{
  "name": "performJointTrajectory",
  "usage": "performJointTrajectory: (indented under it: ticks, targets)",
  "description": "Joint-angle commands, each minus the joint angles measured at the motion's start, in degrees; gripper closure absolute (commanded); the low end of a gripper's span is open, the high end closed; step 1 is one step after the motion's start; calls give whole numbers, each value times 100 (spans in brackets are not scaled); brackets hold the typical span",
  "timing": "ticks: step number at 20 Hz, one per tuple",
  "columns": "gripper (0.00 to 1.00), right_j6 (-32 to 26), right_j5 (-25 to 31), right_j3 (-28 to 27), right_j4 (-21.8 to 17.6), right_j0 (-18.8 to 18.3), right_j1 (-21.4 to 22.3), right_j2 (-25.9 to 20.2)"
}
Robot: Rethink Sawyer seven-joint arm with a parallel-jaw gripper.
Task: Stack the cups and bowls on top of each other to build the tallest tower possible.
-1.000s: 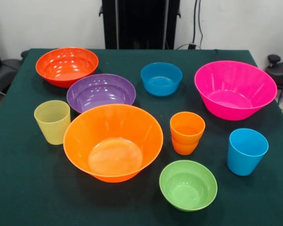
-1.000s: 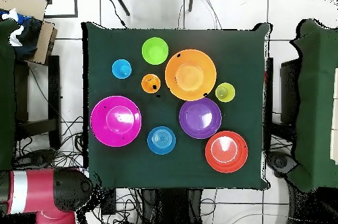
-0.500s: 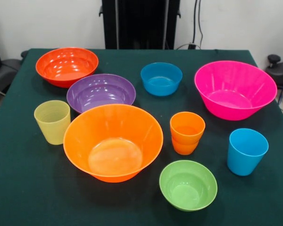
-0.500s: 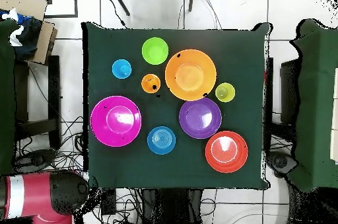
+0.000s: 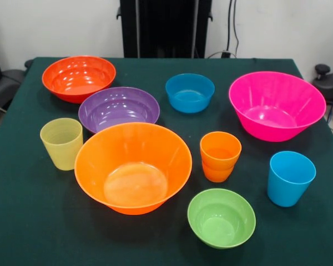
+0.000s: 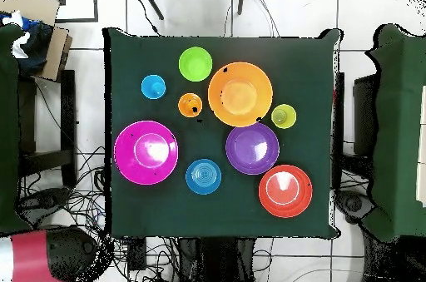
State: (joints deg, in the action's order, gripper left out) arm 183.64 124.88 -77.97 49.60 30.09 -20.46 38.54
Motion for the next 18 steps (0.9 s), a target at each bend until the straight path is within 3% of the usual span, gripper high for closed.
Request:
performJointTrajectory:
  ticks: [1,8,18]
  targets:
    - [100,2241,141,412,-906,523,-87,-290]
    - [100,2567,623,-457,-1157,650,-492,-459]
    - [100,2263,1537,-1960,-682,129,-954,-541]
